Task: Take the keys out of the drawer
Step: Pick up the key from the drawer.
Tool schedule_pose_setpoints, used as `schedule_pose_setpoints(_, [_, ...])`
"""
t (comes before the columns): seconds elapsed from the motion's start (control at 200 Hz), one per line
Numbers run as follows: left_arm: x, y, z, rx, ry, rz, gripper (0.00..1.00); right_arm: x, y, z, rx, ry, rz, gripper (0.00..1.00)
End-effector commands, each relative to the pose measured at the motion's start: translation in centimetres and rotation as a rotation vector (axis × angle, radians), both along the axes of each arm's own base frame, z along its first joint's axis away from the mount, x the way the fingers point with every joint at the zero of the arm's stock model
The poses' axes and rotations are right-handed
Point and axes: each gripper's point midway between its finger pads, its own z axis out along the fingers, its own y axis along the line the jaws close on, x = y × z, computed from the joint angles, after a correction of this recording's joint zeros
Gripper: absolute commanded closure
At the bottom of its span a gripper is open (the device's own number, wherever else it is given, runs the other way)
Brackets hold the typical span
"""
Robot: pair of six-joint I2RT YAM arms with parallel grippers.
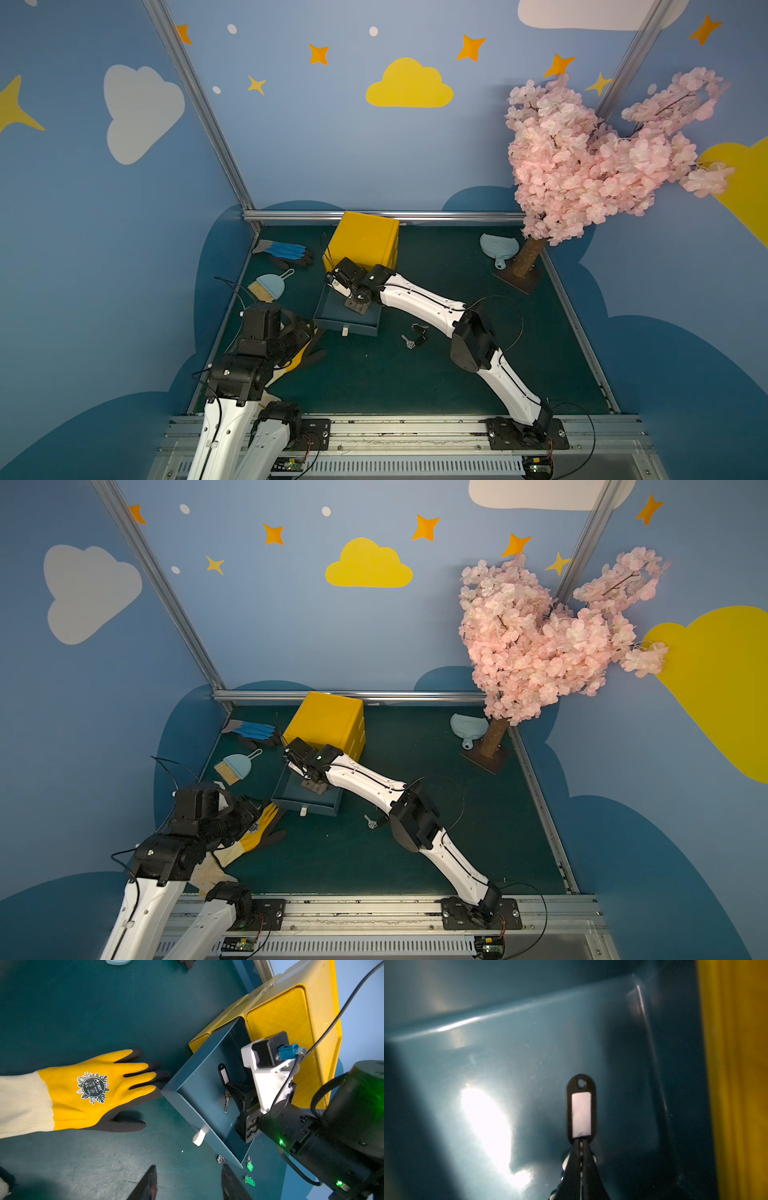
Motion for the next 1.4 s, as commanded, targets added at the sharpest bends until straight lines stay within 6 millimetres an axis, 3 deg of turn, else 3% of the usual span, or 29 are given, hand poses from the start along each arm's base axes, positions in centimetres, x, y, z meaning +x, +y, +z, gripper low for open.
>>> schedule_pose_setpoints(0.0, [1.3, -0.2, 0.8, -0.003, -0.043, -0.009, 0.49, -0.4, 0.5, 5.8, 0.080, -0.072, 0.031, 1.00])
schedule_pose_setpoints(0.225, [4.5, -1.2, 1.8, -0.044, -0.089, -0.033, 0.51, -2.1, -0.4, 11.1, 0.187, -0.064, 0.021, 1.00])
schedule_pose_setpoints(0.556, [8.0, -3.0, 3.0, -0.121, -0.127, -0.049, 0.53, -4.4, -3.4, 13.3, 0.211, -0.009, -0.008, 1.00])
schedule_pose_setpoints(0.721, [9.4, -5.0, 4.0, -0.107, -0.149, -0.102, 0.53, -5.4, -6.0, 13.2, 0.200, 0.022, -0.037, 1.00])
schedule_pose_setpoints(1.026, [12.8, -12.0, 5.4, -0.132, -0.278, -0.277, 0.52, -6.7, -11.7, 12.7, 0.267, 0.160, -0.149, 1.00])
schedule_pose_setpoints(1.181, [13.2, -15.3, 5.8, -0.093, -0.293, -0.392, 0.52, -7.7, -15.2, 11.8, 0.258, 0.192, -0.192, 1.00])
schedule_pose_setpoints(1.397, [13.5, -18.8, 6.8, -0.180, -0.357, -0.497, 0.52, -9.1, -18.8, 10.0, 0.267, 0.259, -0.256, 1.00])
